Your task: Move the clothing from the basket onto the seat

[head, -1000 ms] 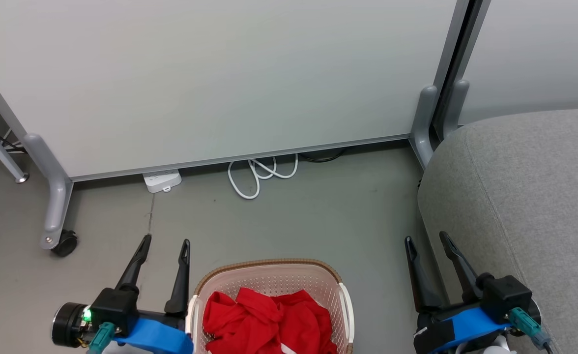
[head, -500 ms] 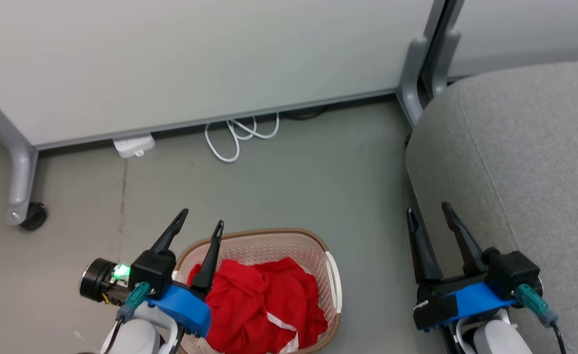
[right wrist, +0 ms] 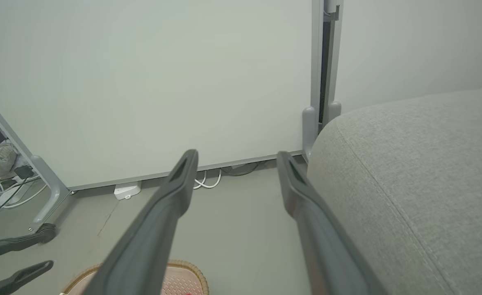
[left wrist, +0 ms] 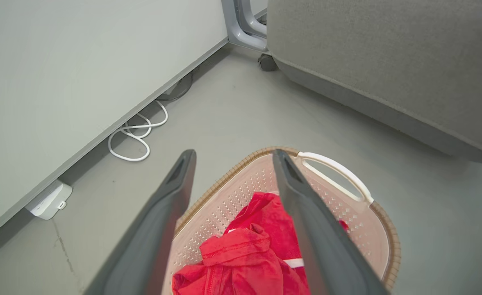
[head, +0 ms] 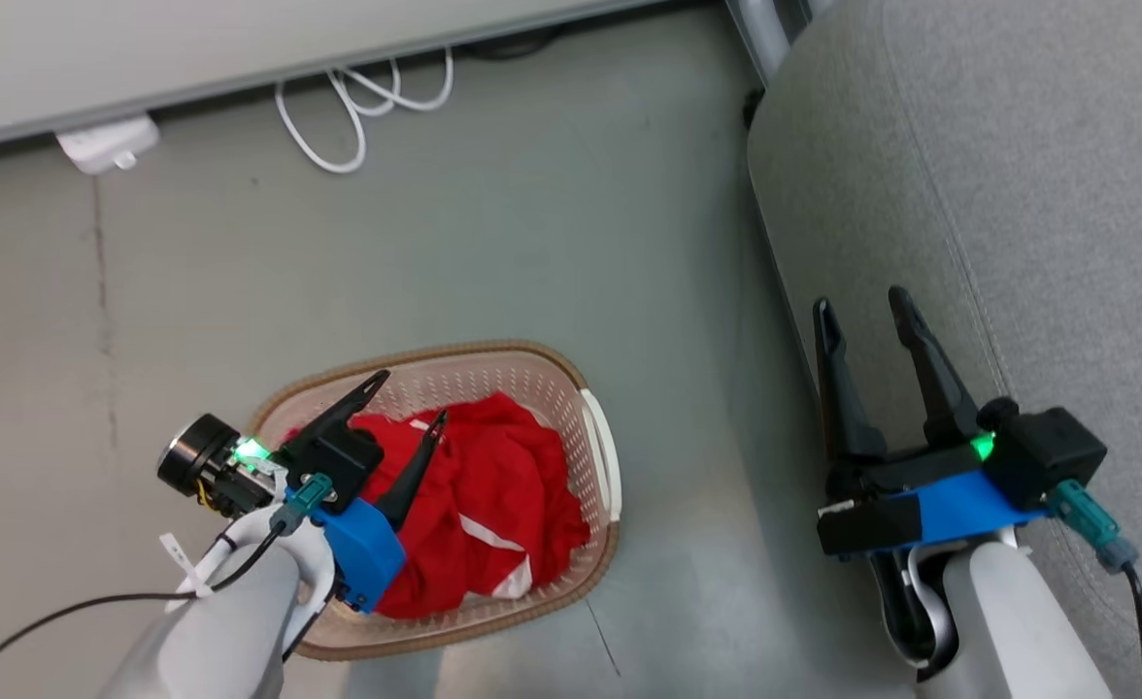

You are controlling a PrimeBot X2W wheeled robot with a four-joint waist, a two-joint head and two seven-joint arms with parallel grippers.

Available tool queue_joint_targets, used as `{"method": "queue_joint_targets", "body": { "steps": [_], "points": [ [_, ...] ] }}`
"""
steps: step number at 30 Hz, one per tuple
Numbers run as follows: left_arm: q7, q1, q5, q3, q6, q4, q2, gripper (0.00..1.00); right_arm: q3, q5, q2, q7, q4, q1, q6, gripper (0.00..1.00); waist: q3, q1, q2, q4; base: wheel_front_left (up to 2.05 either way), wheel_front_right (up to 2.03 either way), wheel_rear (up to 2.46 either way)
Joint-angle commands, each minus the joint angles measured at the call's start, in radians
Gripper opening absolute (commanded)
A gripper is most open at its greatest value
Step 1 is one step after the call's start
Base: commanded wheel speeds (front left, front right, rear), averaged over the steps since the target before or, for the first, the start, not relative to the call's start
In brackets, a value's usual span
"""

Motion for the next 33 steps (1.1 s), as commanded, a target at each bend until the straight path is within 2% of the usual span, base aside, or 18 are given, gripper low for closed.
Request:
{"method": "queue_joint_targets", "body": {
  "steps": [1, 9, 20, 27, 33],
  "points": [
    [-0.003, -0.03, -0.006, -0.024, 0.001, 0.021, 0.018, 1.0, 0.001, 0.007, -0.002, -0.001, -0.008, -0.027, 0.0, 1.0, 0.073, -0.0002, 0.0, -0.04, 0.0, 0.0, 0.0],
    [-0.003, -0.163, -0.039, -0.231, 0.001, 0.181, 0.056, 1.0, 0.003, 0.019, -0.002, -0.001, -0.036, -0.087, 0.0, 1.0, 0.2, -0.0002, 0.0, -0.071, 0.0, 0.0, 0.0],
    [0.024, -0.297, -0.06, -0.55, 0.001, 0.423, 0.072, 1.0, 0.018, 0.045, -0.002, -0.001, -0.072, -0.157, 0.0, 1.0, 0.357, -0.0002, 0.0, -0.114, 0.0, 0.0, 0.0],
    [0.064, -0.388, -0.089, -0.645, 0.001, 0.516, 0.102, 1.0, 0.005, 0.055, -0.001, -0.001, -0.099, -0.179, 0.0, 1.0, 0.449, -0.0002, 0.0, -0.14, 0.0, 0.0, 0.0],
    [0.1, -0.442, -0.09, -0.685, 0.001, 0.553, 0.117, 1.0, -0.002, 0.059, -0.001, -0.001, -0.114, -0.185, 0.0, 1.0, 0.509, -0.0002, 0.0, -0.147, 0.0, 0.0, 0.0]
  ]
}}
